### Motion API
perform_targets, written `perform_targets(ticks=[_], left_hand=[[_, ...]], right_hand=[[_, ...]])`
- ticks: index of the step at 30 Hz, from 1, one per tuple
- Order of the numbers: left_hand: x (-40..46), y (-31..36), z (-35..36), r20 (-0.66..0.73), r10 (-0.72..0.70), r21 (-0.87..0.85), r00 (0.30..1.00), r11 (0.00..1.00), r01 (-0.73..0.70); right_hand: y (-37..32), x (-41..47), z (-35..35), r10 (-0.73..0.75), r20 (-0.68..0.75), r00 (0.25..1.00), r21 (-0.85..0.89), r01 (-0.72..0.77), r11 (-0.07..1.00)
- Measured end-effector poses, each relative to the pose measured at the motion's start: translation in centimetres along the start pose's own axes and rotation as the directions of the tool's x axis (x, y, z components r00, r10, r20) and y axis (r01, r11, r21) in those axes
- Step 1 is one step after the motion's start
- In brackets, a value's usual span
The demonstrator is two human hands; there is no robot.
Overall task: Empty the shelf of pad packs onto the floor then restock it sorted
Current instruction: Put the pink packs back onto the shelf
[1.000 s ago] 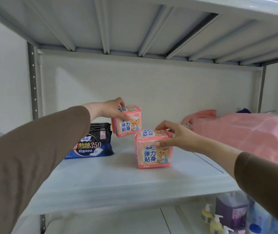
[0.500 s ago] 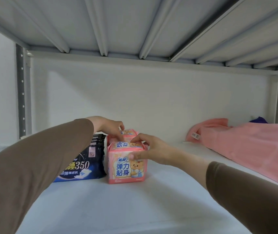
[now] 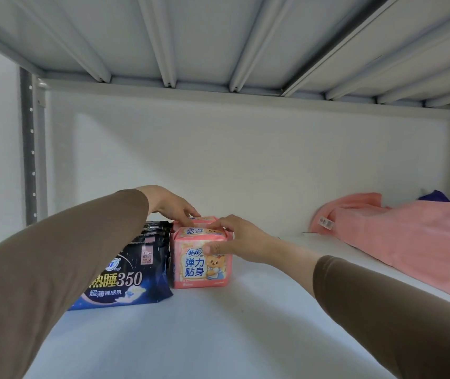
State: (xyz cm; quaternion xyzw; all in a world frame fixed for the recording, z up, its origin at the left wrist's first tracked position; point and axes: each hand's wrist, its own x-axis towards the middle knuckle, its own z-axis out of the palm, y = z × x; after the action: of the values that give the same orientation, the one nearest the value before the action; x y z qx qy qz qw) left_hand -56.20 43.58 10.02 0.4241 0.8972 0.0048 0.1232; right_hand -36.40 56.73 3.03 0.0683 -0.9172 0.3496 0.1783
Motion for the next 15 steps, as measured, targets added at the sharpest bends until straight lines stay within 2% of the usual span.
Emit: perform_targets(ticks=[3, 6, 11, 15], left_hand=[[-0.3, -0.2, 0.1, 0.042, -0.026, -0.032, 0.999, 0.999, 0.027], [-0.1, -0.6, 0.2, 0.038, -0.118, -0.082, 0.992, 0.989, 0.121], [0.0, 0.0, 0.5, 0.079, 0.015, -0.053, 0.997, 0.999, -0.011], [0.3, 0.2, 0.8, 0.053, 0.026, -0.031, 0.998, 0.999, -0.024]], right_hand=[[0.3, 0.7, 0.2, -0.034, 0.012, 0.999, -0.036, 0.035, 0.999], [0.2, 1.1, 0.2, -0.054, -0.019, 0.998, -0.077, 0.053, 0.996], [0.7, 2.0, 0.3, -0.050, -0.003, 0.999, -0.100, 0.049, 0.994], [1.2, 2.5, 0.4, 0.004, 0.017, 1.000, -0.094, -0.002, 0.996]])
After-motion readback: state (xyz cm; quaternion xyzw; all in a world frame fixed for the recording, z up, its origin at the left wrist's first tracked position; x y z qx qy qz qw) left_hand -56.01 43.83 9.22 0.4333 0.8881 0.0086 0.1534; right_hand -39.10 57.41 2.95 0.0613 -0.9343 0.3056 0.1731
